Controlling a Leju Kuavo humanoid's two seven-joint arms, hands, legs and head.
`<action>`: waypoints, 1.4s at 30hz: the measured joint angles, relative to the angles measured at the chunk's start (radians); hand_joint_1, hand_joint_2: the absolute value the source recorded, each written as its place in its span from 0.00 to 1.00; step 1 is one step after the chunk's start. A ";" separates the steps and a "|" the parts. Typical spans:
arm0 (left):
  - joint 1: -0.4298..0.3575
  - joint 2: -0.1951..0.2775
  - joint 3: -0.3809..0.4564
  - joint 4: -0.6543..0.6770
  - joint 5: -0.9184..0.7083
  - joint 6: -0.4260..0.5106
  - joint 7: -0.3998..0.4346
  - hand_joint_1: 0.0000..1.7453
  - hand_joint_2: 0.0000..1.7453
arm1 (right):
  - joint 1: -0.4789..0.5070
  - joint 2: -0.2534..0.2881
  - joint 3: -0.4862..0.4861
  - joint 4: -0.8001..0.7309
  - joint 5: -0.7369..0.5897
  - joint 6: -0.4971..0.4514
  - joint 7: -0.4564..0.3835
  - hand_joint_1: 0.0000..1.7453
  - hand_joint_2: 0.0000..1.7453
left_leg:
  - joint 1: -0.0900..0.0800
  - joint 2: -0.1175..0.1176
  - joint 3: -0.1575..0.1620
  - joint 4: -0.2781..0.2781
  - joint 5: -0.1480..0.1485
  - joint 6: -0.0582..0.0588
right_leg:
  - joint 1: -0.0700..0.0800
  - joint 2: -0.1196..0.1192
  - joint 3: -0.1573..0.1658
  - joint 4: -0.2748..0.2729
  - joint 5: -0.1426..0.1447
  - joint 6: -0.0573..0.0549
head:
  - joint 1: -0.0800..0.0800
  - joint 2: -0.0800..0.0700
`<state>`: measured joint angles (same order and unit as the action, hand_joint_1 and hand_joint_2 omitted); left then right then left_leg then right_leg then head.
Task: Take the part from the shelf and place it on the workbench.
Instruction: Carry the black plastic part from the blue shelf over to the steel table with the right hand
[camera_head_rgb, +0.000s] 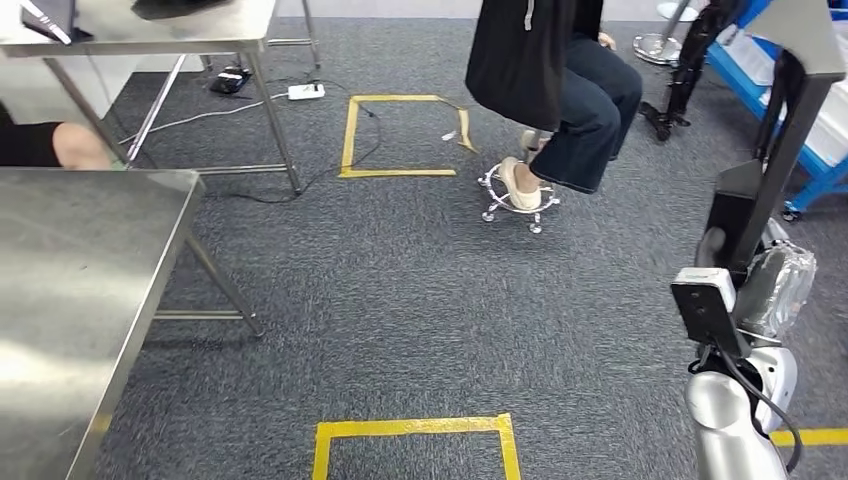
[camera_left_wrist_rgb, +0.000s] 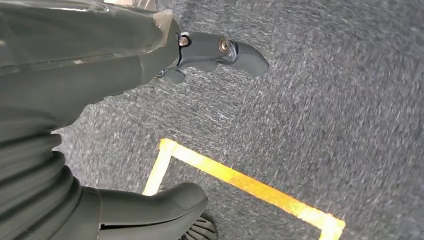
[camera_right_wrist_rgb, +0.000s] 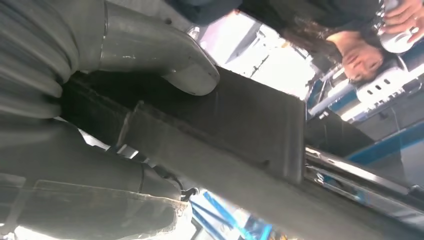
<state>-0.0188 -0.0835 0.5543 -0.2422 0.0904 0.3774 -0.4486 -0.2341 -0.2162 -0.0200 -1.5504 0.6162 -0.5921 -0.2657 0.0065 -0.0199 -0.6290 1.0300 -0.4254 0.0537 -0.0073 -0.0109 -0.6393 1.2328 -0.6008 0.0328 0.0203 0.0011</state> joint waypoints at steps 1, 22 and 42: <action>0.000 0.000 0.000 0.000 -0.001 0.000 0.000 0.00 1.00 | 0.004 -0.001 -0.003 0.000 -0.002 0.000 0.000 1.00 1.00 | 0.000 -0.013 -0.001 0.000 0.001 0.001 | -0.001 0.005 -0.026 0.053 -0.016 0.001 | 0.000 0.000; 0.007 0.003 0.005 0.003 -0.011 -0.007 0.013 0.00 1.00 | 0.008 0.000 -0.005 0.000 -0.006 0.000 -0.002 1.00 1.00 | -0.004 0.071 -0.001 0.049 -0.032 -0.042 | 0.004 -0.088 0.088 -0.216 0.115 -0.021 | -0.009 0.000; 0.017 0.003 0.023 0.010 -0.012 0.000 0.016 0.00 1.00 | -0.010 -0.005 0.012 0.020 -0.022 0.006 -0.016 1.00 1.00 | 0.002 -0.103 -0.016 0.002 0.009 -0.041 | -0.021 0.046 0.091 -0.216 0.116 0.012 | -0.004 0.000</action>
<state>-0.0018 -0.0801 0.5775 -0.2325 0.0788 0.3769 -0.4326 -0.2444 -0.2213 -0.0084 -1.5305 0.5942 -0.5857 -0.2818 0.0090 -0.1225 -0.6448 1.0323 -0.4168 0.0130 -0.0283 0.0347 -0.5486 1.0164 -0.4848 0.0446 0.0164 0.0011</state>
